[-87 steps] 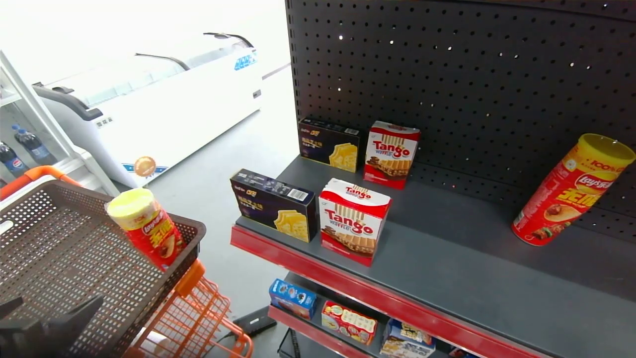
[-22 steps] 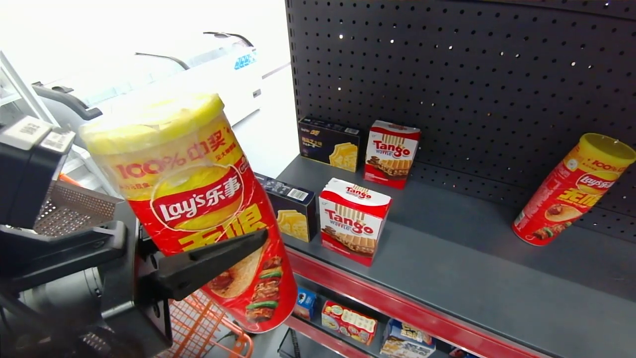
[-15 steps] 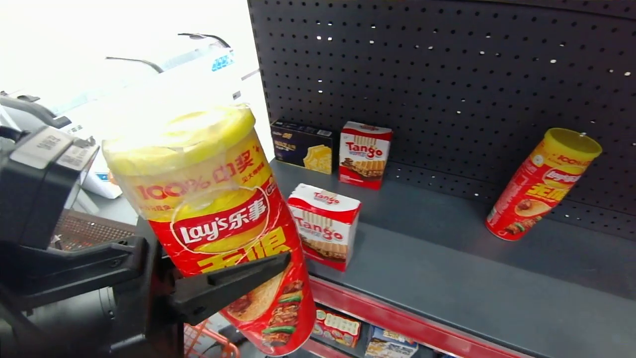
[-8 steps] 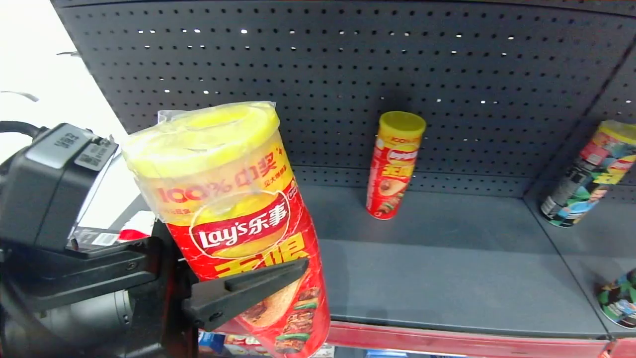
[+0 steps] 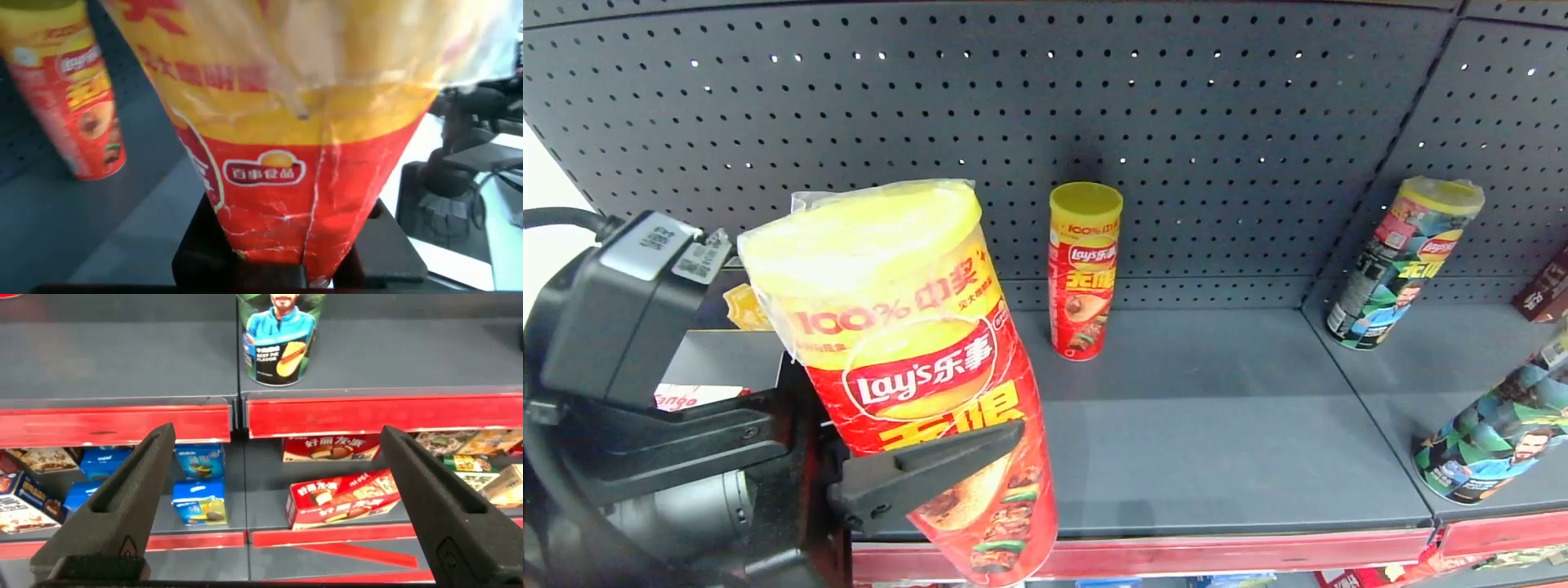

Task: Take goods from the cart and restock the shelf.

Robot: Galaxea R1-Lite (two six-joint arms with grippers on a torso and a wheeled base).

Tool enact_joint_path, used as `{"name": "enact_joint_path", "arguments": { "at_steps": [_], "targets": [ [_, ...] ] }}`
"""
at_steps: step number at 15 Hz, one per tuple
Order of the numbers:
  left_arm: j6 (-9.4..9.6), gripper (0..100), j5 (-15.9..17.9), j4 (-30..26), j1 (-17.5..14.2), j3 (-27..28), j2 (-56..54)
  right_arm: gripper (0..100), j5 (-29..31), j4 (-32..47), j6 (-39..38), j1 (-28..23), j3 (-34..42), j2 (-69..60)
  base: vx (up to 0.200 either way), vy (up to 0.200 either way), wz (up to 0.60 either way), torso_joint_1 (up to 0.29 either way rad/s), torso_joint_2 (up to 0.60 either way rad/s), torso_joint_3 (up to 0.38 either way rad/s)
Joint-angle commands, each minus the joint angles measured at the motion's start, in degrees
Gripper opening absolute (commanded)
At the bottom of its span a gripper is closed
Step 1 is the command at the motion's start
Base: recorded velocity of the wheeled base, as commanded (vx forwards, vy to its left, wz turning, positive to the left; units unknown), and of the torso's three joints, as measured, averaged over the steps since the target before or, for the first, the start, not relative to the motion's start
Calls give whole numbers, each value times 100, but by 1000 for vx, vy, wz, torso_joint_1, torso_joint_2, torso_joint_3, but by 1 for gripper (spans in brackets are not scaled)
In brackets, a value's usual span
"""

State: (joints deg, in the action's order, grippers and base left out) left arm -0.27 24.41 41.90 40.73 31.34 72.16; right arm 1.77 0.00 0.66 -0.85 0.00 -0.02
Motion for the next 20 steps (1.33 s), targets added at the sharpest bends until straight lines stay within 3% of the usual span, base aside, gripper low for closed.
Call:
{"name": "enact_joint_path", "arguments": {
  "at_steps": [1, 10, 13, 16, 18, 19, 20],
  "targets": [
    [0, 0, 3, 11, -56, 12, -9, 100, -1, 0, 22, -3, 0, 2, 0, 0, 0, 0, 0, 0],
    [-8, 0, 20, -15, -206, 12, 27, 100, -36, 0, 31, -3, 0, 2, 0, 0, 0, 0, 0, 0],
    [0, 0, 12, -6, -338, -199, 18, 100, -63, 18, 31, -3, 0, 2, 0, 0, 0, 0, 0, 0],
    [0, 0, 12, -6, -522, 12, 167, 100, -27, -9, 48, -3, 0, 2, 0, 0, 0, 0, 0, 0],
    [-17, 0, 20, -6, -531, 65, 158, 100, -89, -70, -66, 77, -1116, 644, 0, 0, 0, 0, 0, 0],
    [-26, 0, 20, 2, -601, 74, 167, 100, -71, -167, -751, 120, -1749, 1822, 0, 0, 0, 0, 0, 0],
    [-17, 0, 56, 2, -628, 30, 167, 100, -124, -290, -804, 164, -1907, 1936, 0, 0, 0, 0, 0, 0]
  ]
}}
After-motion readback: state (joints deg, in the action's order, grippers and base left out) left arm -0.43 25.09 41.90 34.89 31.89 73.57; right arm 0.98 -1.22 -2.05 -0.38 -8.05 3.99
